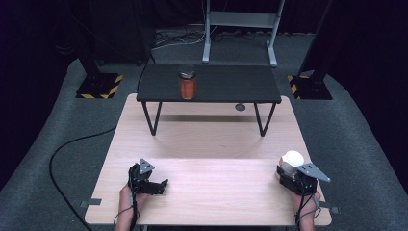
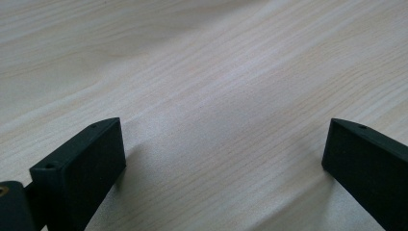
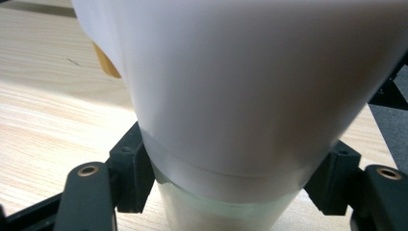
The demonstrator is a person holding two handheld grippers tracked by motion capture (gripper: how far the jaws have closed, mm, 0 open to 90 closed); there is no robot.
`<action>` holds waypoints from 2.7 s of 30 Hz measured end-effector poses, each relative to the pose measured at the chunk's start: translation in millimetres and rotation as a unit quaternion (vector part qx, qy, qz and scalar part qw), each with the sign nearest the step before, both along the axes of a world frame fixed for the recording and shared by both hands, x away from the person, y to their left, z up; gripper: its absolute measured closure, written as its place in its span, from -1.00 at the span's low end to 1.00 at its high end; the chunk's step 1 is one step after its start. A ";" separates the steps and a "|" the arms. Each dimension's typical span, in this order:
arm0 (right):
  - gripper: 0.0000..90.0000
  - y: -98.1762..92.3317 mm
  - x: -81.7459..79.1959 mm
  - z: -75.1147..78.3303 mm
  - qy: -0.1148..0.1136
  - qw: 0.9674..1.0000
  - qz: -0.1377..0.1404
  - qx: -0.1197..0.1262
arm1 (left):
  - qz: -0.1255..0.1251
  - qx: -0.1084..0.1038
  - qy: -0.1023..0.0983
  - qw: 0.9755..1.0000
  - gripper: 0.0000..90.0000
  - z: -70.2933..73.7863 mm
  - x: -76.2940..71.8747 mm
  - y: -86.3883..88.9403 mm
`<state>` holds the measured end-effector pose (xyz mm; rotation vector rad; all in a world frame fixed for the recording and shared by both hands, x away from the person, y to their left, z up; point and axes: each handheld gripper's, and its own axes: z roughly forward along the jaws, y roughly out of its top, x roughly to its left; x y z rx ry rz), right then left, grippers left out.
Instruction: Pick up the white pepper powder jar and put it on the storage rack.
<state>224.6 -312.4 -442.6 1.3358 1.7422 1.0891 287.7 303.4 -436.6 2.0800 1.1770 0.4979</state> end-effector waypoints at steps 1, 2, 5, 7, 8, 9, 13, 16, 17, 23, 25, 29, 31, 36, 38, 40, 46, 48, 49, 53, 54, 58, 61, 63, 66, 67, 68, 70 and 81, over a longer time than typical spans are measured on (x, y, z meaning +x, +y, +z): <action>-0.34 0.0 -0.5 1.4 -0.001 1.000 0.001 -0.001 | 0.000 0.000 0.000 1.000 -0.98 0.0 0.0 0.0; -0.34 0.3 -0.7 3.0 -0.002 1.000 0.002 -0.003 | 0.000 0.000 0.000 1.000 -0.98 0.0 0.0 0.0; -0.34 -0.6 -1.5 7.1 -0.006 1.000 0.007 -0.001 | 0.000 0.000 0.000 1.000 -0.98 0.0 0.0 0.1; -0.34 -0.4 -1.7 10.5 -0.009 1.000 0.011 -0.003 | 0.000 0.000 0.000 1.000 -0.98 0.0 0.1 0.0; -0.34 -0.1 -1.7 12.2 -0.010 1.000 0.013 -0.005 | 0.000 0.000 0.000 1.000 -0.98 -0.1 0.0 0.0; -0.34 0.2 -1.3 14.2 -0.011 1.000 0.014 -0.007 | 0.000 0.000 0.000 1.000 -0.98 0.0 0.0 0.0; -0.34 1.4 1.5 21.8 -0.011 1.000 0.021 -0.016 | 0.000 0.000 0.000 1.000 -0.98 0.1 0.1 0.0; -0.34 2.4 2.9 25.6 -0.012 0.999 0.023 -0.018 | 0.000 0.000 0.000 1.000 -0.98 0.0 0.1 0.1; -0.34 2.6 3.4 26.9 -0.013 0.999 0.025 -0.019 | 0.000 0.000 0.000 1.000 -0.98 0.0 0.1 0.1; -0.34 3.6 7.2 31.8 -0.018 0.999 0.030 -0.018 | 0.000 0.000 0.000 1.000 -0.98 0.0 0.1 0.1; -0.34 3.5 8.8 32.6 -0.020 0.999 0.033 -0.012 | 0.000 0.000 0.000 1.000 -0.98 0.0 0.1 0.1; -0.34 5.3 12.3 35.5 -0.022 0.999 0.038 -0.013 | 0.000 0.000 0.000 1.000 -0.98 -0.1 0.1 0.1; -0.34 5.7 13.8 36.7 -0.023 0.999 0.040 -0.011 | 0.000 0.000 0.000 1.000 -0.98 0.0 0.1 0.1; -0.34 8.6 17.6 40.5 -0.025 0.999 0.046 -0.013 | 0.000 0.000 0.000 1.000 -0.98 -0.1 0.1 0.1; -0.34 10.0 18.9 41.7 -0.026 0.998 0.048 -0.015 | 0.000 0.000 0.000 1.000 -0.98 -0.1 0.1 0.0; -0.34 10.8 20.2 42.7 -0.027 0.998 0.049 -0.015 | 0.000 0.000 0.000 1.000 -0.98 -0.1 0.0 0.1; -0.34 14.4 24.9 46.5 -0.029 0.998 0.057 -0.018 | 0.000 0.000 0.000 1.000 -0.98 0.0 0.0 0.0; -0.34 15.8 26.3 47.8 -0.030 0.998 0.058 -0.019 | 0.000 0.000 0.000 1.000 -0.98 0.0 0.1 0.1; -0.34 16.5 27.1 48.6 -0.030 0.998 0.059 -0.019 | 0.000 0.000 0.000 1.000 -0.98 0.0 0.1 0.1; -0.34 18.9 30.5 51.2 -0.029 0.997 0.065 -0.023 | 0.000 0.000 0.000 1.000 -0.98 -0.1 0.0 0.1; -0.34 19.7 31.3 51.5 -0.030 0.997 0.066 -0.024 | 0.000 0.000 0.000 1.000 -0.98 -0.1 0.0 0.0; -0.34 22.1 35.2 52.2 -0.029 0.997 0.069 -0.021 | 0.000 0.000 0.000 1.000 -0.98 0.0 0.0 0.0; -0.34 23.5 37.3 53.2 -0.030 0.997 0.072 -0.022 | 0.000 0.000 0.000 1.000 -0.98 0.0 0.1 0.1; -0.34 24.1 38.7 54.1 -0.031 0.997 0.074 -0.022 | 0.000 0.000 0.000 1.000 -0.98 0.0 0.1 0.1; -0.34 25.0 40.2 55.9 -0.033 0.996 0.075 -0.021 | 0.000 0.000 0.000 1.000 -0.98 0.0 0.1 0.0; -0.34 25.4 40.7 56.6 -0.033 0.996 0.076 -0.021 | 0.000 0.000 0.000 1.000 -0.98 -0.1 0.0 0.0; -0.34 26.0 41.2 57.5 -0.034 0.996 0.077 -0.023 | 0.000 0.000 0.000 1.000 -0.98 -0.1 0.0 0.0; -0.34 26.9 42.4 58.8 -0.035 0.996 0.077 -0.023 | 0.000 0.000 0.000 1.000 -0.98 -0.1 0.0 0.1; -0.34 30.1 50.0 65.4 -0.040 0.996 0.082 -0.022 | 0.000 0.000 0.000 1.000 -0.98 0.0 0.0 0.0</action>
